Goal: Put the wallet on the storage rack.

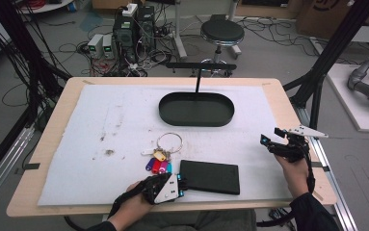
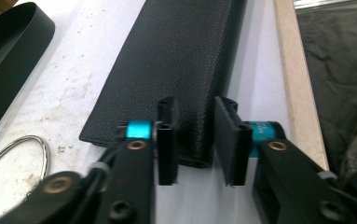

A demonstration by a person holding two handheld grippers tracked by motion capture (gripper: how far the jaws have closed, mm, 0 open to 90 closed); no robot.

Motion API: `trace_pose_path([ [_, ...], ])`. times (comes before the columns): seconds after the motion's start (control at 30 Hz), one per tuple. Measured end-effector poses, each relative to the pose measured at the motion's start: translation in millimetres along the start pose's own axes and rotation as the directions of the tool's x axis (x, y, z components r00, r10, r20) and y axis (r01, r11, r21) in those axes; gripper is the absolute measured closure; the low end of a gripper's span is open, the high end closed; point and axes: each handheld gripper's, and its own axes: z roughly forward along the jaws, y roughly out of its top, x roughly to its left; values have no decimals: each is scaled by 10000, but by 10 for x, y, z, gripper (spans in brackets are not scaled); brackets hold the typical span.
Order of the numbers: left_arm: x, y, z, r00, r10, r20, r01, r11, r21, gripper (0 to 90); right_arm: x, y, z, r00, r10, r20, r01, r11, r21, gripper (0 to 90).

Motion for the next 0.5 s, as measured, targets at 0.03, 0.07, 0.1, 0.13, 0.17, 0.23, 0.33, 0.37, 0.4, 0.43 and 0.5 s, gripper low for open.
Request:
trace_pose_path([
  [0.03, 4, 6, 0, 10000, -40, 14, 40, 10000, 22, 731, 0, 0, 0, 10000, 0, 0, 0, 10000, 0, 275],
  [0.07, 13, 16, -2, 9999, -133, 53, 133, 9999, 63, 739, 3, 0, -2, 10000, 6, -13, -6, 10000, 4, 275],
  [0.1, 25, 26, -4, 9996, -276, 106, 276, 9996, 77, 748, 3, 1, -3, 10000, -16, -25, 16, 10000, -21, 275],
  [0.13, 44, 39, -8, 9990, -424, 155, 424, 9991, 30, 762, 2, 2, -4, 10000, -6, -11, 6, 10000, -55, 275],
  [0.17, 63, 50, -13, 9981, -595, 177, 596, 9982, -63, 768, 1, 3, -8, 10000, -1, -20, 0, 10000, -71, 275],
  [0.23, 117, 71, -32, 9937, -1084, 290, 1093, 9935, -333, 774, -2, 5, -15, 10000, -9, -41, 9, 9999, -144, 275],
  [0.33, 192, 92, -72, 9877, -1513, 389, 1536, 9859, -670, 780, 0, 8, -30, 9999, 15, -122, -18, 9997, -250, 275],
  [0.37, 216, 98, -88, 9855, -1648, 395, 1675, 9827, -792, 782, 2, 9, -37, 9999, 17, -161, -21, 9996, -277, 276],
  [0.4, 240, 101, -99, 9827, -1806, 409, 1837, 9784, -950, 783, 6, 10, -43, 9998, 44, -196, -50, 9995, -324, 276],
  [0.43, 268, 106, -111, 9805, -1922, 419, 1956, 9752, -1033, 784, 6, 12, -49, 9997, 40, -247, -49, 9993, -383, 275],
  [0.5, 323, 115, -123, 9757, -2151, 418, 2186, 9683, -1210, 785, 8, 17, -60, 9992, 33, -398, -54, 9985, -538, 276],
])
